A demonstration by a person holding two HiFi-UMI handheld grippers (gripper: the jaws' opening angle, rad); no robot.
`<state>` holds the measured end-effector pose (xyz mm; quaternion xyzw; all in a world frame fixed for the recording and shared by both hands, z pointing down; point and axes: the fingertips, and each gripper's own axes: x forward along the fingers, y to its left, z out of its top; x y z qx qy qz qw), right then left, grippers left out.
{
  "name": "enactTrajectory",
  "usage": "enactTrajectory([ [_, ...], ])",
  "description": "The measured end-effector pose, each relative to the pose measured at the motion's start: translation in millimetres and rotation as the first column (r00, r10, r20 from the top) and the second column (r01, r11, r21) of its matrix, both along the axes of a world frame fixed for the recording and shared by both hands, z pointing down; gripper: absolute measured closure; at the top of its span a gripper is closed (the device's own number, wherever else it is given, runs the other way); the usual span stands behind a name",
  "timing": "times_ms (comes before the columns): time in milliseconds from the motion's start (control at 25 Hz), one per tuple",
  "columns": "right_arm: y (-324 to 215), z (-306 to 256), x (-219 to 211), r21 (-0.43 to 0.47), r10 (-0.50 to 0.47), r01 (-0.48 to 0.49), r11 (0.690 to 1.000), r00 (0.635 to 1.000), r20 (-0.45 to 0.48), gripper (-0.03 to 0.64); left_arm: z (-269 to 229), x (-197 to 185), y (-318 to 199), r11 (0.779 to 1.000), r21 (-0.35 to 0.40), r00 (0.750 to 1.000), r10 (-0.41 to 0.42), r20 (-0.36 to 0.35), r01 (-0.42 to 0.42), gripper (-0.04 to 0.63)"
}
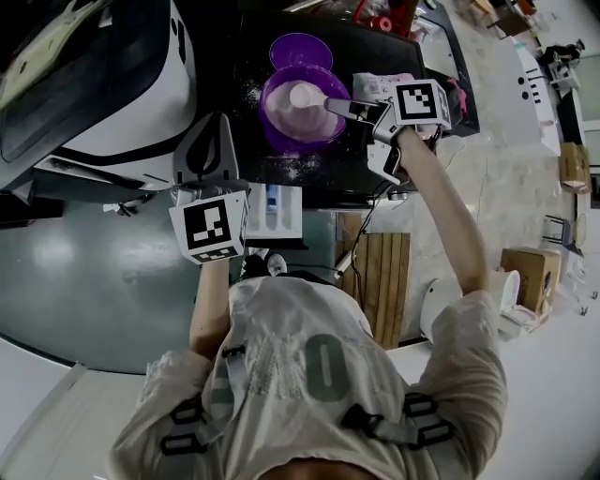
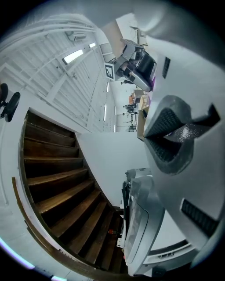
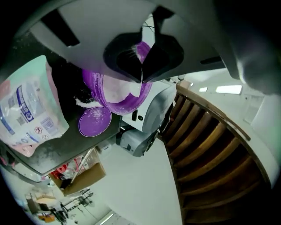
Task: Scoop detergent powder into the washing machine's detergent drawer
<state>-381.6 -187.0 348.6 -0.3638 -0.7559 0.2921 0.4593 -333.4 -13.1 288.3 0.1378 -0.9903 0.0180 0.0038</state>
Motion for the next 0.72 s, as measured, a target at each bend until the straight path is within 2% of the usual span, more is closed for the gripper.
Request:
enactTrajectory([
  [120,-4,-11,-2,-0.146,0.091,-0.095,0.985,0.995,-0.030,0.606,-3,0,-9,1.000,-0.020,1.000,0.020,0.004,-0.020,0.575],
  [280,-14,-21,1,-0.289,0.220,-0.228,0.930,0.974,-0.062,0.606,-8,1,-17,0.999,-0.031,0.999,0.037,0.014,-0.036,0.575],
  [480,-24,-30,19,-0.452,0.339,-0.346,0.822,0.935,-0.100,0.606,-8,9,-27,0.998,-0.049,0.999,0.041,0.035,-0.040,0.575],
  [640,-31,-35,39,-0.557,0.408,-0.403,0.726,0.905,-0.124,0.606,-3,24,-32,0.998,-0.056,0.998,0.045,0.042,-0.043,0.575],
  [720,-35,-35,54,-0.588,0.437,-0.424,0.689,0.890,-0.130,0.606,-1,37,-37,0.997,-0.058,0.998,0.051,0.048,-0.048,0.575],
])
